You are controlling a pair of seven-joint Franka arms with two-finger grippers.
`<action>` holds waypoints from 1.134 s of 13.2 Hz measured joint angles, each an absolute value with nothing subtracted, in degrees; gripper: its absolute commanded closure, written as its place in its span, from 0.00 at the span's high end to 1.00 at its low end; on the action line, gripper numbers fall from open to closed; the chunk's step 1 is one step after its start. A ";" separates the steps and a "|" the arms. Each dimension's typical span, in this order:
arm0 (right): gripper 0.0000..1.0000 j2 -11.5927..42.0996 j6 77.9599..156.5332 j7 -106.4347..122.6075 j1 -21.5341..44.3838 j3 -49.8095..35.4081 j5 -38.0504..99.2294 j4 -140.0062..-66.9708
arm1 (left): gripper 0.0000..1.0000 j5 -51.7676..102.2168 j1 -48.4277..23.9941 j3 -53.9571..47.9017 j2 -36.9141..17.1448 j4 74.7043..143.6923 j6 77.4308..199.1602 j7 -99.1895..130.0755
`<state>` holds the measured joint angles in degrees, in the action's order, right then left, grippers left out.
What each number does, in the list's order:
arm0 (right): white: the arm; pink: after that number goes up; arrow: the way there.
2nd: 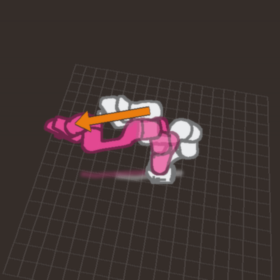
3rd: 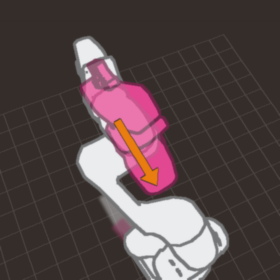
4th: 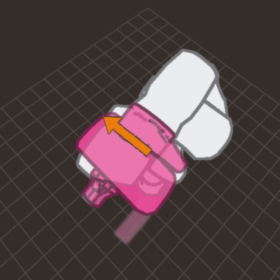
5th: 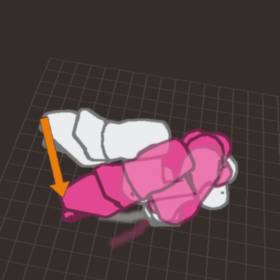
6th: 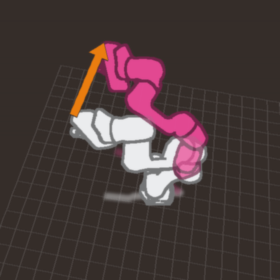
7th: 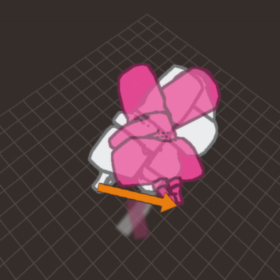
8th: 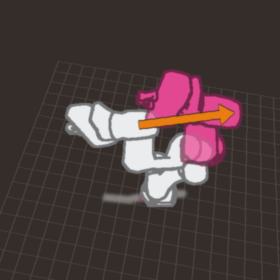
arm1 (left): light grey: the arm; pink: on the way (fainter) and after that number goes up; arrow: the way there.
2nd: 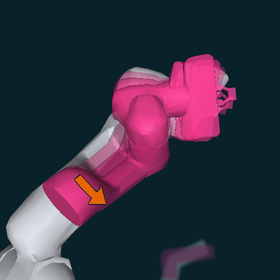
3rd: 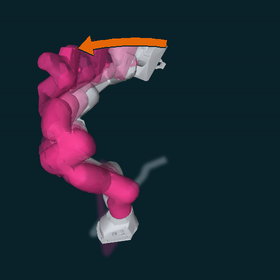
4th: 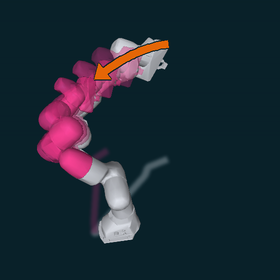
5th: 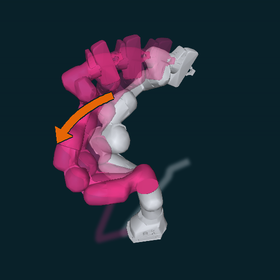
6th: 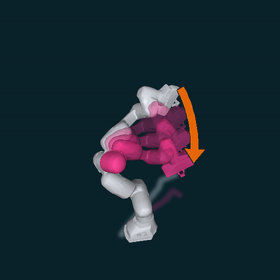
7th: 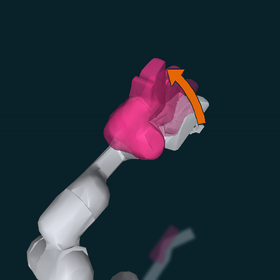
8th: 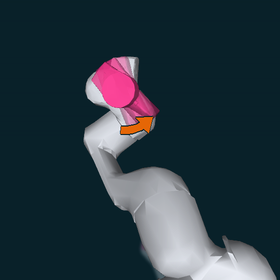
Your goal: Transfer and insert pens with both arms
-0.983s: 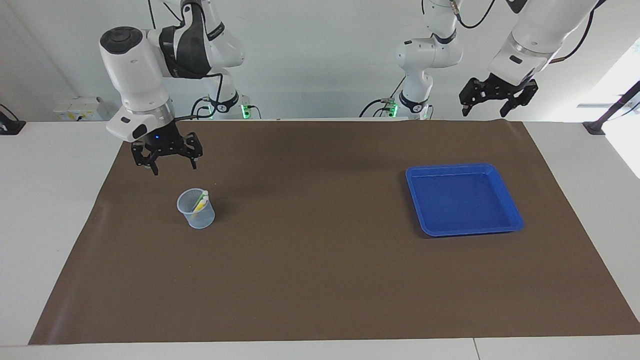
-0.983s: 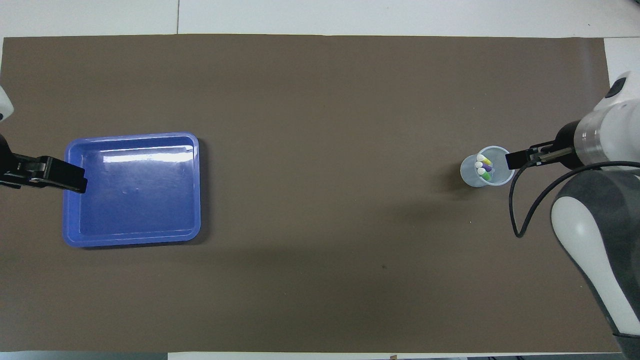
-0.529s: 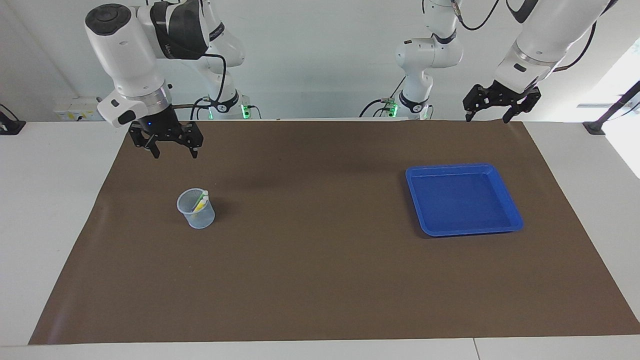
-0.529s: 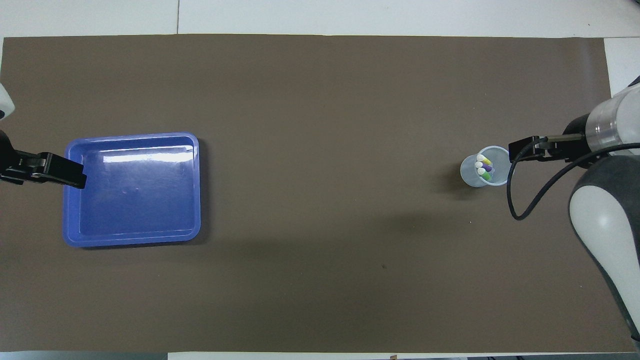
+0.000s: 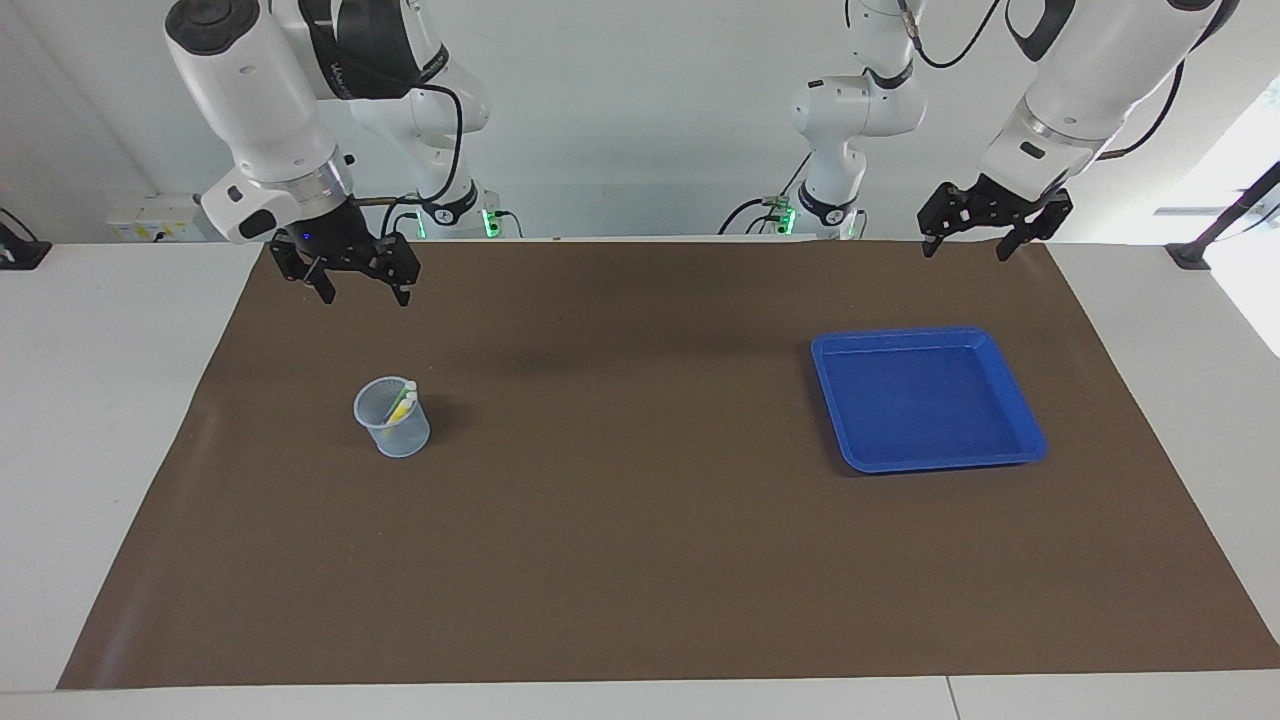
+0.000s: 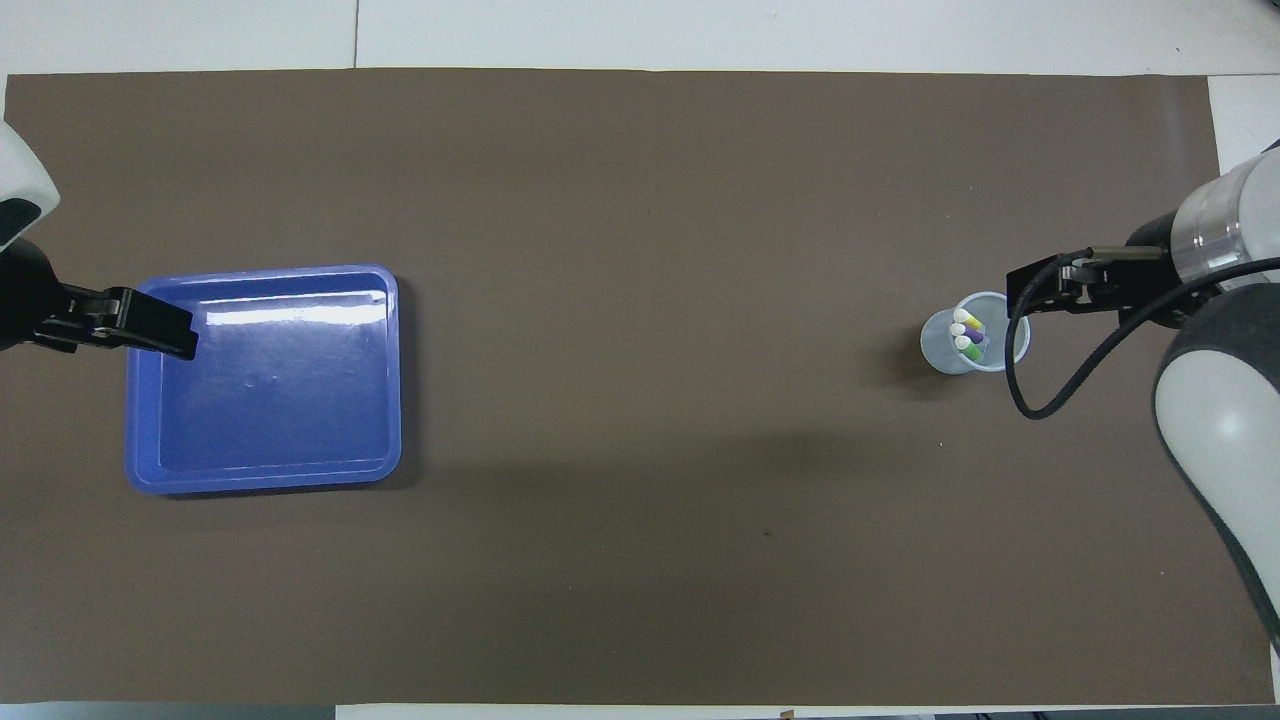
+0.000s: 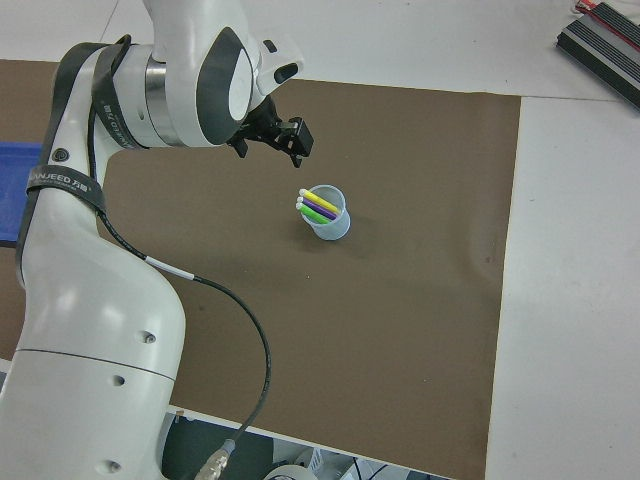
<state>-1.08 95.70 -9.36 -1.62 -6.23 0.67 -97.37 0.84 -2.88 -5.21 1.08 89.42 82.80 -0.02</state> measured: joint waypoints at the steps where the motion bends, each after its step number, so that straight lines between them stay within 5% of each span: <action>1: 1.00 -1.09 95.68 -9.36 -1.65 -6.23 0.67 -97.30 | 1.00 0.84 -2.88 -5.19 0.84 89.42 82.83 0.06; 15: 1.00 -1.28 93.91 -7.34 1.88 -1.54 0.21 -96.79 | 1.00 0.85 -2.73 -4.93 1.27 88.97 82.94 0.20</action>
<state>-1.28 93.91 -7.34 1.88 -1.54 0.21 -96.79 0.85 -2.73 -4.93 1.27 88.97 82.94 0.20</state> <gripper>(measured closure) 0.000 0.000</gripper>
